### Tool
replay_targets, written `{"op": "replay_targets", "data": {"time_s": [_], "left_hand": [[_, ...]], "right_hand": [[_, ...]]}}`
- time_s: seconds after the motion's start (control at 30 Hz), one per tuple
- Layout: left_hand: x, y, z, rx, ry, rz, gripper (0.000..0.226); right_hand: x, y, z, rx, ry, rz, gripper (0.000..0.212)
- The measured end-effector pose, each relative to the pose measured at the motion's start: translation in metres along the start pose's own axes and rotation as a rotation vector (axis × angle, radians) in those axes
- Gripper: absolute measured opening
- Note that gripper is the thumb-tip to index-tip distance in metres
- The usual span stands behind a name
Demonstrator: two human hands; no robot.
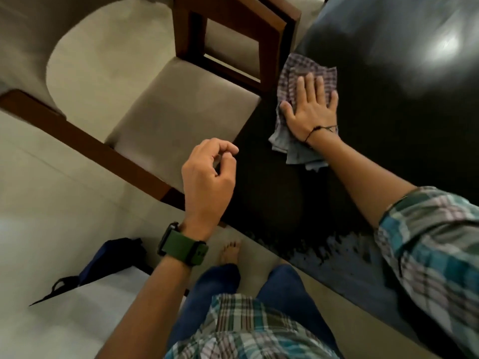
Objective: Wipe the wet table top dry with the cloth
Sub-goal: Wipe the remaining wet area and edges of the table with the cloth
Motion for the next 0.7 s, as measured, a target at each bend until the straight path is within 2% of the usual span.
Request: {"op": "replay_targets", "data": {"time_s": [0.13,0.27,0.37,0.53,0.7], "left_hand": [[0.005,0.006,0.026,-0.019,-0.036,-0.007,0.014],[0.021,-0.002,0.046,-0.012,-0.083,-0.05,0.016],[0.024,-0.011,0.051,-0.016,-0.073,-0.099,0.018],[0.014,-0.022,0.026,-0.051,0.071,-0.156,0.017],[0.01,-0.029,-0.005,-0.093,0.186,-0.182,0.013]], "right_hand": [[-0.047,0.04,-0.004,-0.007,-0.014,-0.023,0.075],[-0.157,0.132,-0.021,0.063,-0.019,0.24,0.076],[-0.203,0.167,-0.032,0.03,0.003,0.339,0.072],[-0.222,0.141,-0.031,-0.01,0.015,0.374,0.062],[-0.266,0.017,-0.018,-0.075,0.004,0.106,0.06]]}}
Point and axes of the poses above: each hand's wrist, its own x-axis towards the middle knuckle, its own z-axis out of the back of the hand, y = z × x, the point moved 4 cm from there along x, towards the middle knuckle, and after that the axes turned 9 degrees about -y, right-handed, at the moved point
